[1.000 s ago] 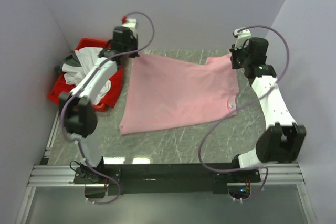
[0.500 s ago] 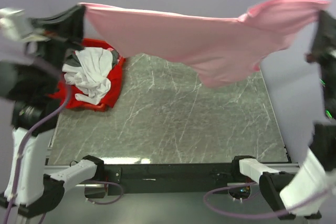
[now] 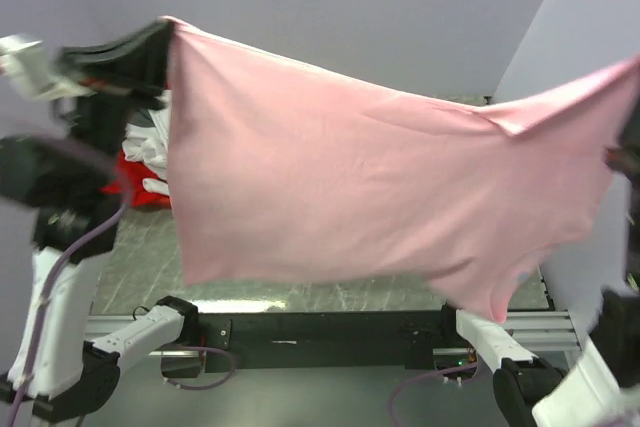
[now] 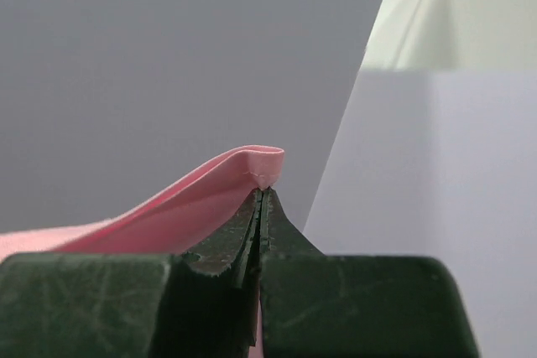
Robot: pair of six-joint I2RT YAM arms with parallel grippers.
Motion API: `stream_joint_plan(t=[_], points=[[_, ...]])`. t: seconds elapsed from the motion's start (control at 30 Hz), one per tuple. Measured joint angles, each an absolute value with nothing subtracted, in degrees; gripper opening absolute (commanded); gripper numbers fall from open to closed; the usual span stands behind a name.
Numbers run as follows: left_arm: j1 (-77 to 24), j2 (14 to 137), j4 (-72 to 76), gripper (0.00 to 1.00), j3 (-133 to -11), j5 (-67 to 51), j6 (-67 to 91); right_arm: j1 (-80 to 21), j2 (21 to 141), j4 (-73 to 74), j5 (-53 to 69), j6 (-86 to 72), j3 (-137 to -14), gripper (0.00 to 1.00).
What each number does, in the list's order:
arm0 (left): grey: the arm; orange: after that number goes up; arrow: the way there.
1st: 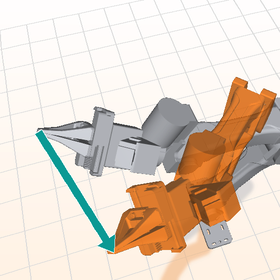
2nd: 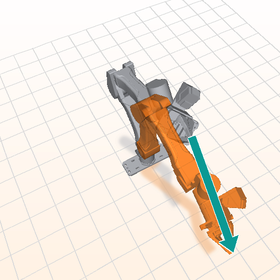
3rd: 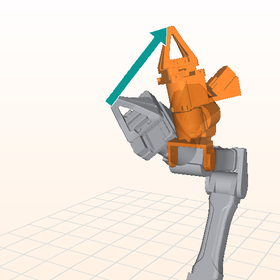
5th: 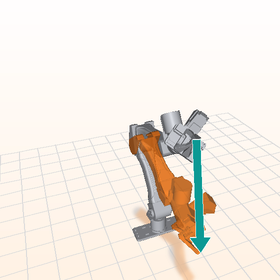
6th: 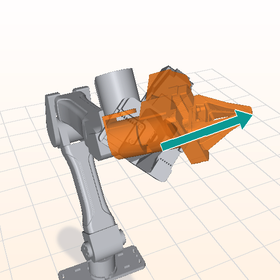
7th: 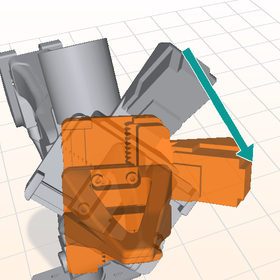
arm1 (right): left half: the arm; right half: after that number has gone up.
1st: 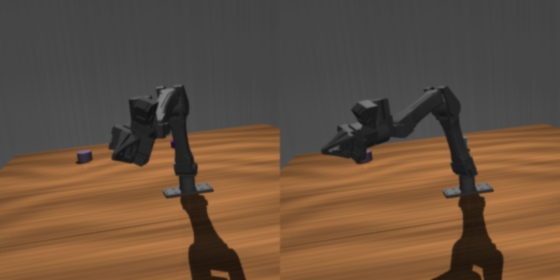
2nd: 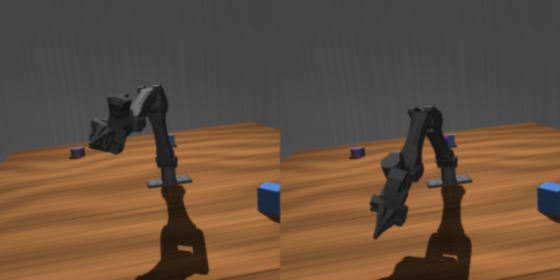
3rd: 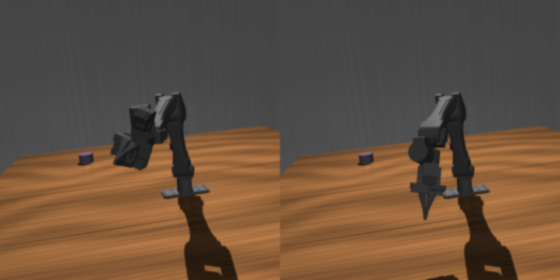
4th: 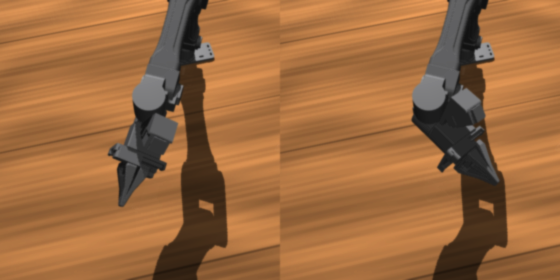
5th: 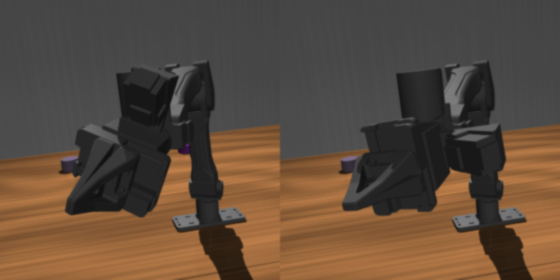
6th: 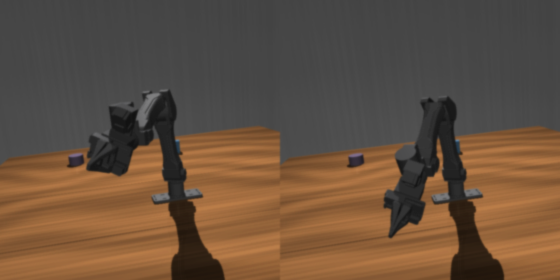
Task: Fold and stack the t-shirts
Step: Fold the tshirt
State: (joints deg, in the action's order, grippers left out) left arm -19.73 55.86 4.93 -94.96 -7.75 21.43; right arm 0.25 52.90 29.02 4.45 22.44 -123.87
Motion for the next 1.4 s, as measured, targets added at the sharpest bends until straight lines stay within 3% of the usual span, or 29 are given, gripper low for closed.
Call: stream_joint_plan(t=[0.17,0.33,0.57,0.77,0.97,1.17,1.4], points=[[-19.7,62.5,8.8,0.0,-80.2,-7.7,21.9,0.3,55.3,27.5,3.4,22.5,-105.7,0.0],[-19.6,77.0,11.6,0.0,-68.4,-7.3,22.0,0.5,57.6,22.4,3.9,22.6,-84.2,0.0],[-17.5,103.6,12.3,0.0,-72.3,-5.6,23.4,0.6,74.0,10.0,6.1,22.4,-64.9,0.0],[-13.9,128.1,5.5,0.0,-95.4,-4.1,27.4,0.5,97.9,4.6,6.6,22.7,-73.3,0.0],[-11.2,139.3,-2.5,0.01,-111.5,-3.5,30.0,0.5,114.0,5.1,4.4,23.5,-88.4,0.0],[-10.1,141.6,-4.8,0.0,-116.7,-3.7,30.9,0.5,116.5,5.1,3.5,23.2,-93.9,0.0],[-10.0,142.1,-4.6,0.0,-118.6,-4.4,30.5,0.5,113.4,5.1,5.0,21.6,-91.5,0.0]])
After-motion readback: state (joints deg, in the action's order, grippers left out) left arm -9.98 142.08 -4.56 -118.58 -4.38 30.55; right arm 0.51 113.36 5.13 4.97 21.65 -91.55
